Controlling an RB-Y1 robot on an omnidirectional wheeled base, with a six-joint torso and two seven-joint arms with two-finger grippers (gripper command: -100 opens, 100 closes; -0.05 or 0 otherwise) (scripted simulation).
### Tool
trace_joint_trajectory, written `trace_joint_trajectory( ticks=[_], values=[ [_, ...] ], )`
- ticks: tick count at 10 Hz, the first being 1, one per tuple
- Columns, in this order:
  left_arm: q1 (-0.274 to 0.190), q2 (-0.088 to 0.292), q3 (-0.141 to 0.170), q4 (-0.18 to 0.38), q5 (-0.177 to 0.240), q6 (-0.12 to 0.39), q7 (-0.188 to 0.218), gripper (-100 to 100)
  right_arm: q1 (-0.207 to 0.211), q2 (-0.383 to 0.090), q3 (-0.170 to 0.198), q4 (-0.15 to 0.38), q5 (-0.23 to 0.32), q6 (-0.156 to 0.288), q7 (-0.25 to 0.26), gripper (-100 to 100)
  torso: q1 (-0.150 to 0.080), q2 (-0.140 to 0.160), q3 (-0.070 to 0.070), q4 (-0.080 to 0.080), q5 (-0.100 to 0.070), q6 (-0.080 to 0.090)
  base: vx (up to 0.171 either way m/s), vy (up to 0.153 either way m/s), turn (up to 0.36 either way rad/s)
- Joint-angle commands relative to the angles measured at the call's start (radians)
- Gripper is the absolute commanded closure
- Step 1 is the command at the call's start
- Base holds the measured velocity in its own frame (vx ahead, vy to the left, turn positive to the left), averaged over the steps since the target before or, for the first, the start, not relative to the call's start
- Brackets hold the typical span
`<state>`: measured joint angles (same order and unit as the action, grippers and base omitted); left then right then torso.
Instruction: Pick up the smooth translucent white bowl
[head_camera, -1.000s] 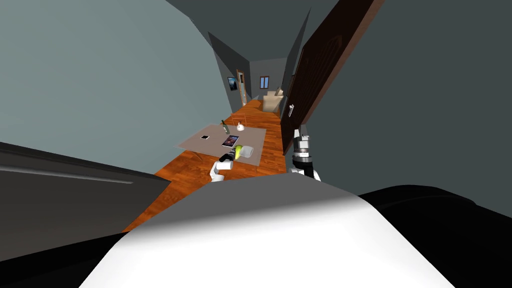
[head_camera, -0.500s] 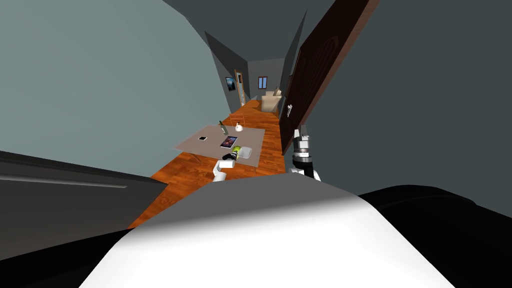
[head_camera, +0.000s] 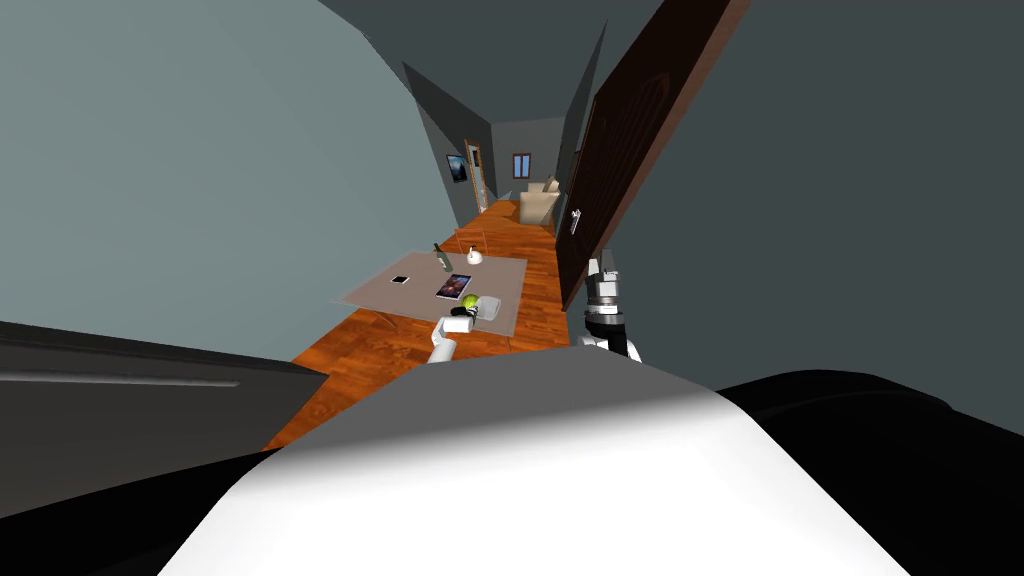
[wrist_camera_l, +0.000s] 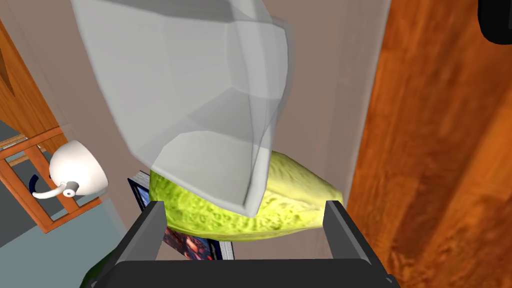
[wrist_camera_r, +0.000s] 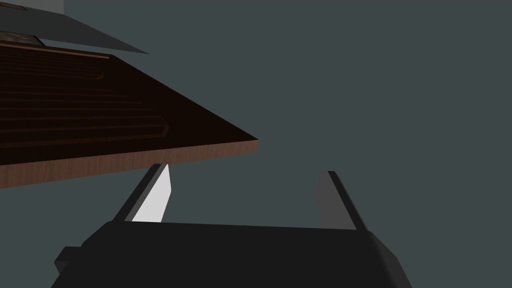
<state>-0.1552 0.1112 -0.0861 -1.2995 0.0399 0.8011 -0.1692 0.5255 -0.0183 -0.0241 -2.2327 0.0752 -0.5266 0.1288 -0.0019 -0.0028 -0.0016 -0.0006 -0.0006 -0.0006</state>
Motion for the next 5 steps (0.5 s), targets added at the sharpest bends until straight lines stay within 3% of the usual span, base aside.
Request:
trace_joint_trajectory(
  ticks=[1,4,5],
  values=[
    [-0.026,-0.005,-0.001,0.046,-0.003,0.027,-0.005,-100,0.000,0.000,0.000,0.000,0.000,0.000,0.000,0,0.000,0.000,0.000,0.000,0.000,0.000,0.039,-0.013,-0.028],
    [-0.060,-0.014,-0.003,0.101,-0.007,0.074,-0.011,-100,0.000,0.000,0.000,0.000,0.000,0.000,0.000,0,0.001,0.001,0.000,0.000,0.000,0.000,0.029,-0.012,-0.027],
    [-0.054,-0.010,-0.002,0.093,-0.004,0.057,-0.010,-100,0.000,0.000,0.000,0.000,0.000,0.000,0.000,0,0.001,0.001,0.001,0.000,0.000,0.000,0.013,-0.007,-0.006]
  ],
)
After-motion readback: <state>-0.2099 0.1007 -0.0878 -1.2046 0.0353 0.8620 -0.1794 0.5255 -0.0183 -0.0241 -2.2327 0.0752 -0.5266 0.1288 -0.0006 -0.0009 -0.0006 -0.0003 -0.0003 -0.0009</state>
